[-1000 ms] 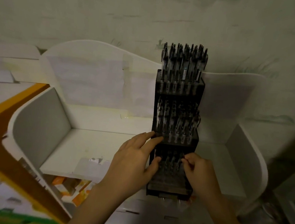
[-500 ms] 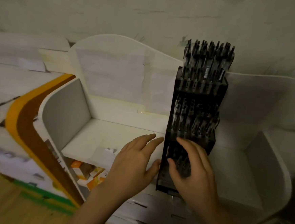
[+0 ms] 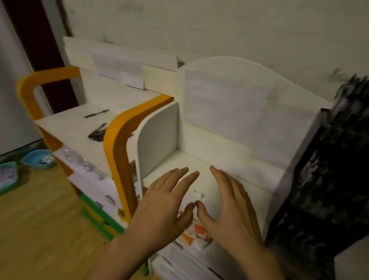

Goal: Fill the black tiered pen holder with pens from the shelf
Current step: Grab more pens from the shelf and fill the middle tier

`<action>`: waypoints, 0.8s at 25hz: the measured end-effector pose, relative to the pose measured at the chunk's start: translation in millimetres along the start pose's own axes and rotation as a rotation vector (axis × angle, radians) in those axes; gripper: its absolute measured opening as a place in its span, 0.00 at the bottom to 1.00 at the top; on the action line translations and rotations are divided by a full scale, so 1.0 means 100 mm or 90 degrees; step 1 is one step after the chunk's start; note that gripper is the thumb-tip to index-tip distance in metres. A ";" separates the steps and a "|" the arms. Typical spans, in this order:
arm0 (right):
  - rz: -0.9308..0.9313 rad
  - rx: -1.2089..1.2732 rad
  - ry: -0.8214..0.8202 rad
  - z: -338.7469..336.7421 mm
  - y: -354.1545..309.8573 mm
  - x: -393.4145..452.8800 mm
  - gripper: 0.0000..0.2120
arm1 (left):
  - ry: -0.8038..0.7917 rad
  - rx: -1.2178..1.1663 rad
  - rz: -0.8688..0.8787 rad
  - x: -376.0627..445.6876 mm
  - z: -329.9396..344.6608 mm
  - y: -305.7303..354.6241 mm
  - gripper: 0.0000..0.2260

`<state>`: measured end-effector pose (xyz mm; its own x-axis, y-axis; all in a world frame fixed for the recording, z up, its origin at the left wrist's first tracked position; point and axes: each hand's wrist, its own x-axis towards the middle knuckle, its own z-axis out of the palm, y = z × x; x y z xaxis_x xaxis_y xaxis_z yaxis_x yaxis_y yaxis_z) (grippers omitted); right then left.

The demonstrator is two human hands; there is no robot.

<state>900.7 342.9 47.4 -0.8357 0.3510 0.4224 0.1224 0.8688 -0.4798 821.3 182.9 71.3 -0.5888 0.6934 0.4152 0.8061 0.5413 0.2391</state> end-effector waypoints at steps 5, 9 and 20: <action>-0.099 0.007 -0.012 0.63 -0.91 0.41 0.36 | 0.051 0.026 -0.074 -0.33 -0.48 -0.99 0.28; -0.180 0.038 -0.022 1.21 -1.80 0.72 0.36 | 0.084 0.054 -0.129 -0.65 -0.88 -1.89 0.30; -0.197 0.054 -0.011 2.64 -3.20 1.59 0.35 | 0.104 0.033 -0.169 -0.93 -1.50 -4.08 0.32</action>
<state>586.9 28.0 65.0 -0.8350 0.0687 0.5459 -0.1830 0.9010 -0.3933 556.5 -173.9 66.7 -0.7574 0.4412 0.4814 0.6190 0.7198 0.3142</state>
